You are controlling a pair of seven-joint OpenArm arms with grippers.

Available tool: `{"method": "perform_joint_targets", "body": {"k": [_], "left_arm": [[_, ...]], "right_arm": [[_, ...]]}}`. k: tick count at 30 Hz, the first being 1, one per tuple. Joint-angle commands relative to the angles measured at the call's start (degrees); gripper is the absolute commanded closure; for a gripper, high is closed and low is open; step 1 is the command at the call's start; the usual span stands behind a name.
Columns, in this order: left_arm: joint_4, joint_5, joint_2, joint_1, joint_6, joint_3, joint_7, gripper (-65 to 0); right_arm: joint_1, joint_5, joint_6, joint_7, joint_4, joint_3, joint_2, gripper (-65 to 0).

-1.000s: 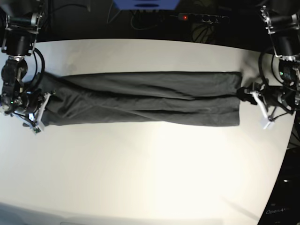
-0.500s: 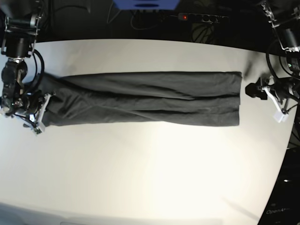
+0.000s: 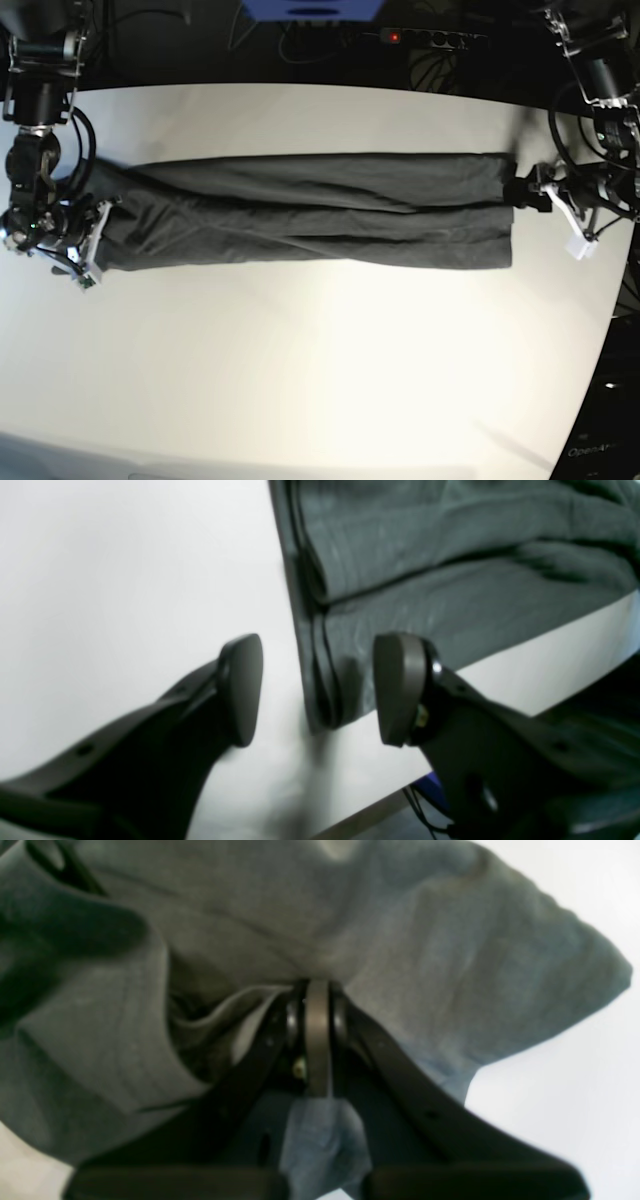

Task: Fold the T-shirt properly
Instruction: 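Pull the left gripper's held end outward to tension the strip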

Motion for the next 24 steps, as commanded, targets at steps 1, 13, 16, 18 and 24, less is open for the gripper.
{"method": "perform_joint_targets", "body": {"k": [1, 13, 16, 18, 24], "left_arm": [[0.7, -0.8, -1.1, -0.7, -0.2, 0.6, -0.9, -34.8], [-5.6, -0.8, -1.0, -0.7, -0.2, 4.4, -7.7, -34.9], [-6.9, -0.8, -1.0, -0.7, -0.2, 4.4, -8.8, -34.9], [-7.2, -0.8, -1.0, -0.7, -0.2, 4.4, -8.8, -34.9], [-7.2, -0.8, -0.9, -0.8, -0.2, 4.4, -8.8, -34.9]], "right_arm": [[-1.0, 0.9, 1.1, -1.5, -0.7, -0.8, -0.6, -1.5], [-1.2, 0.9, 1.1, -1.5, -0.7, -0.8, -0.5, -1.5], [-1.2, 0.9, 1.1, -1.4, -0.7, -1.4, -0.4, -1.5], [-1.2, 0.9, 1.1, -1.4, -0.7, -1.8, -0.4, -1.5], [-1.2, 0.9, 1.1, -1.4, -0.7, -2.0, -0.4, -1.5]]}}
